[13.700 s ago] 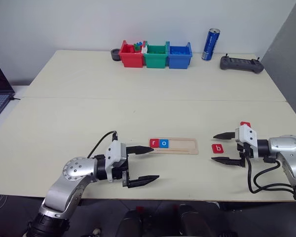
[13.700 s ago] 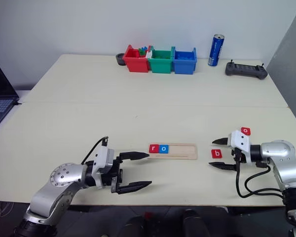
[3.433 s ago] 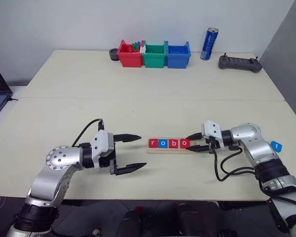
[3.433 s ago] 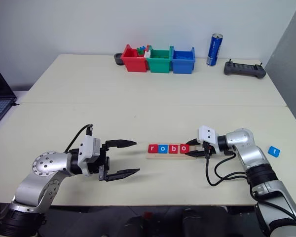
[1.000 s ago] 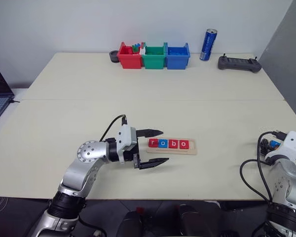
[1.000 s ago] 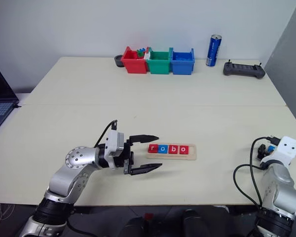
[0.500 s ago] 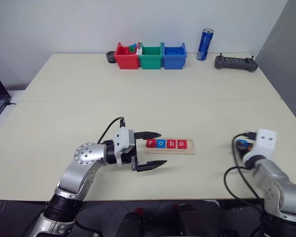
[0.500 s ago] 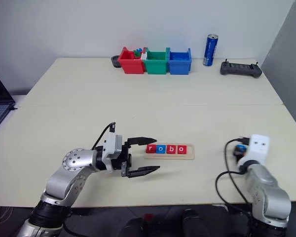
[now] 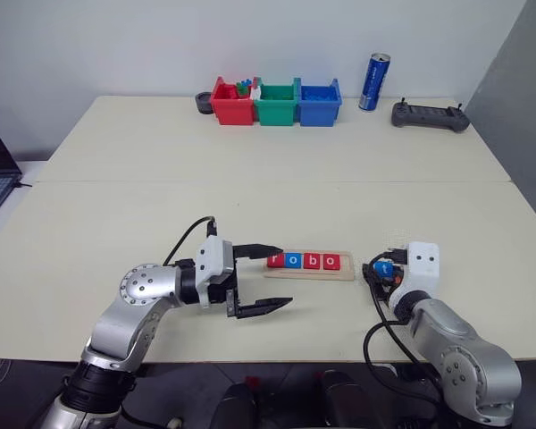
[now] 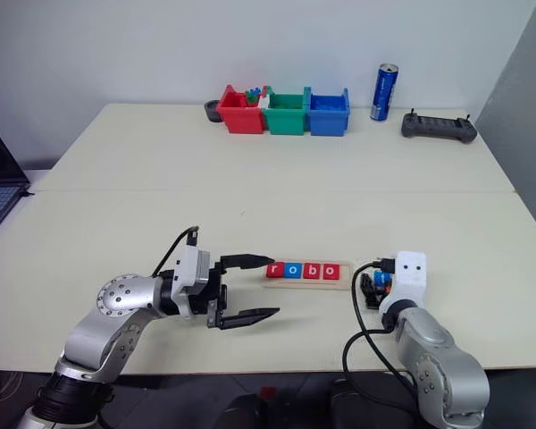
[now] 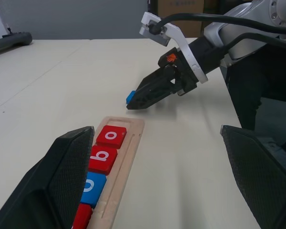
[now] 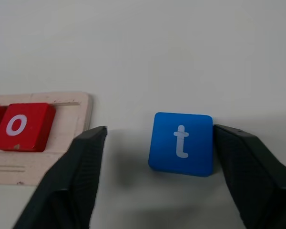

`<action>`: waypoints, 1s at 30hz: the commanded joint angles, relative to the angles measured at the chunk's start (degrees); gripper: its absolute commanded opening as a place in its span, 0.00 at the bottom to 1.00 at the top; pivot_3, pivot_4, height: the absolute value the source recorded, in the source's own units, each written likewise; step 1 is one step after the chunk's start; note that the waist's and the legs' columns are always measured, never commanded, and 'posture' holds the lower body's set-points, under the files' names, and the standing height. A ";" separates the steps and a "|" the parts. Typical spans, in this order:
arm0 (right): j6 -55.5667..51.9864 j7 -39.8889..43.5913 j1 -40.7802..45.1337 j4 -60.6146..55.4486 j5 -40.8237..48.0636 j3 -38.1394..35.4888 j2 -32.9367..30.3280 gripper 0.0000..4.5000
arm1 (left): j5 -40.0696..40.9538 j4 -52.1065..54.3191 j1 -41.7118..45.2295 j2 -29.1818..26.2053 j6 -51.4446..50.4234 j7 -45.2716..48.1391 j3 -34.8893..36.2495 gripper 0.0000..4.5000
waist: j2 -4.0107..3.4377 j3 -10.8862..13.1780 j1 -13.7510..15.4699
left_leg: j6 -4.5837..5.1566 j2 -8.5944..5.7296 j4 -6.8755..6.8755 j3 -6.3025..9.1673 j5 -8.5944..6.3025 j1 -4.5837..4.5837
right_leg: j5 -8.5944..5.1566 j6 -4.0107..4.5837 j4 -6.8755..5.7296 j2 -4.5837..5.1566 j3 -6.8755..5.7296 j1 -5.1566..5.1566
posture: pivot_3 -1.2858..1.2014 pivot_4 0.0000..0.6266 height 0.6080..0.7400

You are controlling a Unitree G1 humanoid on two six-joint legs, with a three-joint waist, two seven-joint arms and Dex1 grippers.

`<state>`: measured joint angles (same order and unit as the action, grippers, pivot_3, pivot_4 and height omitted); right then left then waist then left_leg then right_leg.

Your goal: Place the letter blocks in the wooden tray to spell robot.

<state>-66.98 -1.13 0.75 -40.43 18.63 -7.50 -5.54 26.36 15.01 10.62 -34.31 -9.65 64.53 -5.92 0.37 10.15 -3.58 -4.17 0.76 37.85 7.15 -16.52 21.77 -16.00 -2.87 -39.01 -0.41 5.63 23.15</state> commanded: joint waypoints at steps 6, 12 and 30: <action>-11.48 13.68 5.46 -5.38 10.03 -14.78 -16.45 1.00 | 0.72 1.18 0.88 0.68 0.43 -0.37 0.72 1.00 | -0.02 0.02 0.38 | 0.00 -0.07 0.02 -0.04 0.00 0.06 | 0.00 -0.01 0.04 0.05 0.03 0.00 | 0.52 0.24 1.00; 1.42 36.57 9.10 1.51 16.16 -12.17 -34.52 1.00 | 0.37 0.85 0.81 1.20 0.97 0.02 0.21 1.00 | -0.03 0.06 0.07 | 0.02 -0.01 -0.01 -0.05 -0.01 0.02 | 0.00 0.00 0.03 -0.03 0.03 0.01 | 0.52 0.24 1.00; 53.57 72.81 21.48 53.26 -4.44 12.17 -44.98 1.00 | 0.44 0.26 2.75 0.05 0.02 0.96 0.70 1.00 | 0.34 0.31 0.33 | 0.02 -0.04 0.07 -0.09 -0.01 0.01 | 0.02 0.01 0.03 0.06 0.05 -0.01 | 0.52 0.24 1.00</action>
<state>-14.29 69.61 21.00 12.73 14.05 4.77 -50.57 26.26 13.66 12.63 -33.80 -9.69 65.59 -6.36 0.71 10.46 -3.25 -4.16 0.72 37.91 7.05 -16.52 21.78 -15.98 -2.86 -38.98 -0.35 5.68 23.14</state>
